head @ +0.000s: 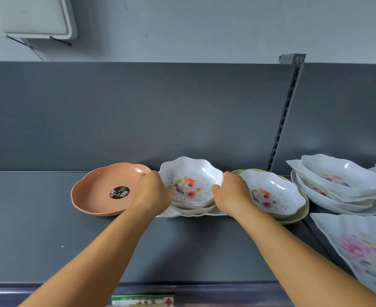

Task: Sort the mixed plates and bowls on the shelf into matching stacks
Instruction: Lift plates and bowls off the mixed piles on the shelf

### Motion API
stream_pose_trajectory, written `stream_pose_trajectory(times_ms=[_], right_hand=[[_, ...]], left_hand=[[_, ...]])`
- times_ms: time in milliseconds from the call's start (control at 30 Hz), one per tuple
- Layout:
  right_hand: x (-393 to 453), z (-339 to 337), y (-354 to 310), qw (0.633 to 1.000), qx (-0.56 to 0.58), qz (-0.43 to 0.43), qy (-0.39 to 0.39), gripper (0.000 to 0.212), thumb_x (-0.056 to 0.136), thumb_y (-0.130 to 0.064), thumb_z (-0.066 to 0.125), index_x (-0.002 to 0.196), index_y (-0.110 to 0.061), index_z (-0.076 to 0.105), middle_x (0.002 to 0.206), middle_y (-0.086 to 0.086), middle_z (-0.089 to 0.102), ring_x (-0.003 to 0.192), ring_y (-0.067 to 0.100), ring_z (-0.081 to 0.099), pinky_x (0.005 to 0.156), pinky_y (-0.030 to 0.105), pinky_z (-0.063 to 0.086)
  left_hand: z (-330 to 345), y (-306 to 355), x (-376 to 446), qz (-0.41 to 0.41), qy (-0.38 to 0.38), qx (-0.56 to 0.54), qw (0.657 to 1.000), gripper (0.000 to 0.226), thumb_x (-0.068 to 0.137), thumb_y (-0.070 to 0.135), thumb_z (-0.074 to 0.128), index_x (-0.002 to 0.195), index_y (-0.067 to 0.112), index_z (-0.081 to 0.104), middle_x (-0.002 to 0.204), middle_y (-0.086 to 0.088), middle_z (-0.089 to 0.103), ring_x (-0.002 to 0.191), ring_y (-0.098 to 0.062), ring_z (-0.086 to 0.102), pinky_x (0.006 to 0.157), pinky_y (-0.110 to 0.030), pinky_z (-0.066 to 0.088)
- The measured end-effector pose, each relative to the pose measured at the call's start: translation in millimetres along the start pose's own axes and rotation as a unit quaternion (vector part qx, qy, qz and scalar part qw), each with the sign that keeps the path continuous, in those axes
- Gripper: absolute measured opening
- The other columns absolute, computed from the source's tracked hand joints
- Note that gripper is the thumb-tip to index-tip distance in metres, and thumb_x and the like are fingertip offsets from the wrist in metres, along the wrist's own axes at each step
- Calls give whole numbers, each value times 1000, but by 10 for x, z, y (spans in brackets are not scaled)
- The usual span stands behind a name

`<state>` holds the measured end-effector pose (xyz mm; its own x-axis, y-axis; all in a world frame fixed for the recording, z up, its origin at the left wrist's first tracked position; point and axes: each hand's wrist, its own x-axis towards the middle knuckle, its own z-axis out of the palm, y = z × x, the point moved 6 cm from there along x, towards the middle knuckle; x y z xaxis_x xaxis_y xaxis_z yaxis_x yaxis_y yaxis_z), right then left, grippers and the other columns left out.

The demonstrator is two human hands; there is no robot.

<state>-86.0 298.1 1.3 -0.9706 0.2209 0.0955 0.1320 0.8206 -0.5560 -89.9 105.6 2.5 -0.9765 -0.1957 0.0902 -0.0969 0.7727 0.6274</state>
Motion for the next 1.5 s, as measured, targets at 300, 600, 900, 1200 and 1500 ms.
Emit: stream_pose_trajectory(times_ms=[300,600,900,1200,1500], right_hand=[[-69,13,120,990,126,-5,58,34,91,-21,56,123,-12,52,115,7,58,94,24,58,65,29,49],[-129,-449,319,972,208,-22,111,17,88,-16,54,104,-17,60,92,1,67,83,23,61,67,32,49],[-82,-920,1046,977,169,17,128,15,87,-16,53,96,-10,63,78,11,63,63,21,48,57,29,38],[-33,-974,1453,988,102,62,101,23,87,-17,54,70,-3,47,59,4,39,54,18,33,48,28,26],[-2,-912,1421,992,77,99,20,15,90,-23,54,85,-11,46,66,-3,41,54,10,38,44,25,27]], left_hand=[[-128,57,-158,67,90,-151,982,21,81,18,71,100,14,62,84,9,65,78,-24,62,54,-23,40],[-69,419,-306,95,60,-259,959,54,85,23,70,135,24,50,81,30,49,70,10,54,56,-8,38],[529,1003,-388,113,-66,-320,938,29,86,24,70,85,45,49,83,27,54,75,6,56,70,-17,47],[966,1166,-331,75,-84,-251,961,7,85,22,64,86,28,62,87,4,70,74,-13,62,61,-24,45],[1017,1218,-320,58,-106,-195,973,18,88,18,60,105,16,59,95,0,67,88,-22,61,67,-27,43]])
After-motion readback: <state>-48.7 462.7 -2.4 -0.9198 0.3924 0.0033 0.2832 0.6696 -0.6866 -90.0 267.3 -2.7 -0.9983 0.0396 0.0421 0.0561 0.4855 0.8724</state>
